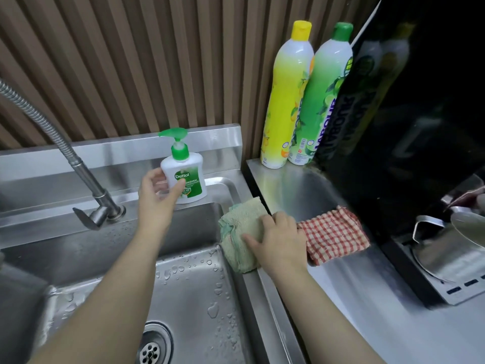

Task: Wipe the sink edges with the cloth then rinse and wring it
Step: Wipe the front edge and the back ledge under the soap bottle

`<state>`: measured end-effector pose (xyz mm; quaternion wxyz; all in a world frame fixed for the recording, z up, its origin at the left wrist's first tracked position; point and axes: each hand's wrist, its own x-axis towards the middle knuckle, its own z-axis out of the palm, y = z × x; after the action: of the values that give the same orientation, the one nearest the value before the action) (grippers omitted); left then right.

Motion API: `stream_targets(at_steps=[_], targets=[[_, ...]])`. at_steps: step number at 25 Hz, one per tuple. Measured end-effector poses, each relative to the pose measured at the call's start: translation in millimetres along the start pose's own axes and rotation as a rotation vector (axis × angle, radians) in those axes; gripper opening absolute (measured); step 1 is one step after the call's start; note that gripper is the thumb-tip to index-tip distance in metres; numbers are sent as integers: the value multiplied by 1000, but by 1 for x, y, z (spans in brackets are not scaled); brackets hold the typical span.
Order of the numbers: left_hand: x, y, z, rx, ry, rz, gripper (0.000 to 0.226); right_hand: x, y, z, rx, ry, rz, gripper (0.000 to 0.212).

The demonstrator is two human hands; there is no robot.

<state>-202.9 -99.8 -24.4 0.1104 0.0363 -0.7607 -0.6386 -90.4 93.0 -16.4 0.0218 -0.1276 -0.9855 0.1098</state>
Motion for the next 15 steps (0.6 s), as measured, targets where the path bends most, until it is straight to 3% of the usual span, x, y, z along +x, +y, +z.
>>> stream_targets(at_steps=[3, 8, 10, 12, 15], targets=[[-47, -11, 2, -61, 111, -42, 24, -15, -18, 8, -210, -34, -15, 83], [-109, 0, -20, -74, 7, -127, 19, -9, -17, 3, -75, -92, -110, 41], [-129, 9, -36, -20, -94, -97, 27, -13, -9, -3, 21, -152, -111, 39], [-146, 11, -55, 125, -206, -10, 44, -25, -7, -12, 190, -248, -83, 39], [-168, 13, -83, 577, -385, 352, 70, -52, -26, -26, 856, -584, 1, 22]])
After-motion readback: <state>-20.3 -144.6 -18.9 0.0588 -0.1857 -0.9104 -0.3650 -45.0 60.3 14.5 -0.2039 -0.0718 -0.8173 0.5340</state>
